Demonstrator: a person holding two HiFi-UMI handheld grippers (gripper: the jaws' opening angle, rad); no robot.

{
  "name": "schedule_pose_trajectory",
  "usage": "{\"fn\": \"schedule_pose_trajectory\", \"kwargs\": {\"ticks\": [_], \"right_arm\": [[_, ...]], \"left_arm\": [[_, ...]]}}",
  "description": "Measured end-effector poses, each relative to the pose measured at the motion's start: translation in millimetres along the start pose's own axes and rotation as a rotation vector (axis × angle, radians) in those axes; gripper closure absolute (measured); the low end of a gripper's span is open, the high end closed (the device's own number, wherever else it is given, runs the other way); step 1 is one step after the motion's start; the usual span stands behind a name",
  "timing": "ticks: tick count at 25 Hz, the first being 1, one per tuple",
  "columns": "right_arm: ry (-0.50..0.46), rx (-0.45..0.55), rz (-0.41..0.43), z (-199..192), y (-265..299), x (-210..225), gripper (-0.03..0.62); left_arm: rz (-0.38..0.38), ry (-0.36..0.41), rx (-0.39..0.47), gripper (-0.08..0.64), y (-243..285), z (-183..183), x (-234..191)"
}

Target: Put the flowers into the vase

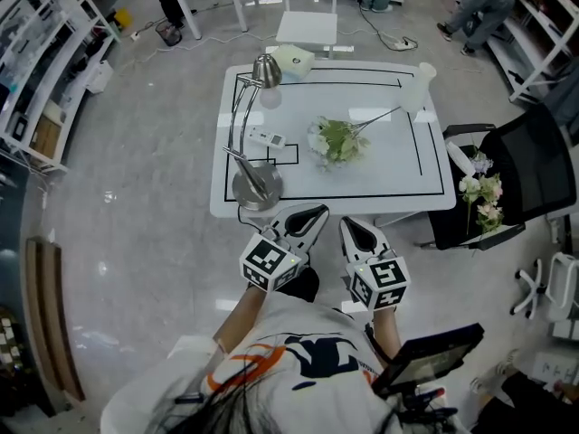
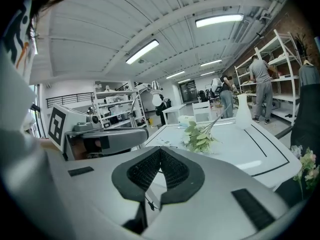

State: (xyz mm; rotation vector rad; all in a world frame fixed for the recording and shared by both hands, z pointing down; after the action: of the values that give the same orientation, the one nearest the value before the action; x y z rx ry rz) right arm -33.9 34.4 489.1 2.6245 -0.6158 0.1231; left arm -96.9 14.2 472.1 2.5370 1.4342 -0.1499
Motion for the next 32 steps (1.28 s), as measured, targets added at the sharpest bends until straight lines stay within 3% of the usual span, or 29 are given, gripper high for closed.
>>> {"fn": "schedule_pose_trajectory", "kwargs": {"ticks": [14,25,32], "right_arm": [[0.018,-0.044,-0.066,27.2,87.9,23.8,0.578],[-0.004,-0.053,-0.105,36.8,102.1,37.1,0.578],[-0.110,-0.079,-0.046,54.9,122.5,51.5,0.578]], "left_arm": [[-0.062,-0.047,-0.027,0.545,32.7,2.2,-94.1],[-0.108,-0.062,-0.034,0.545,47.1,-0.5,-107.4],[-0.099,-0.056,-0.042,0.545,49.6,-0.5,-108.4]]}}
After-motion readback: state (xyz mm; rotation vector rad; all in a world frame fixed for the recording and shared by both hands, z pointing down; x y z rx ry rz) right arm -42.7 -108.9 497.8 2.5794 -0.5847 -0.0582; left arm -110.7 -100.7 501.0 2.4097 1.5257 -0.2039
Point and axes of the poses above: the fingertips, and each gripper's own axes: y forward along the fingers, x to its right, z out of its top, the point moved 2 cm from there along -y, backward along the fingers, and after that the axes turned 8 degrees about -z, right-handed, at the moved point
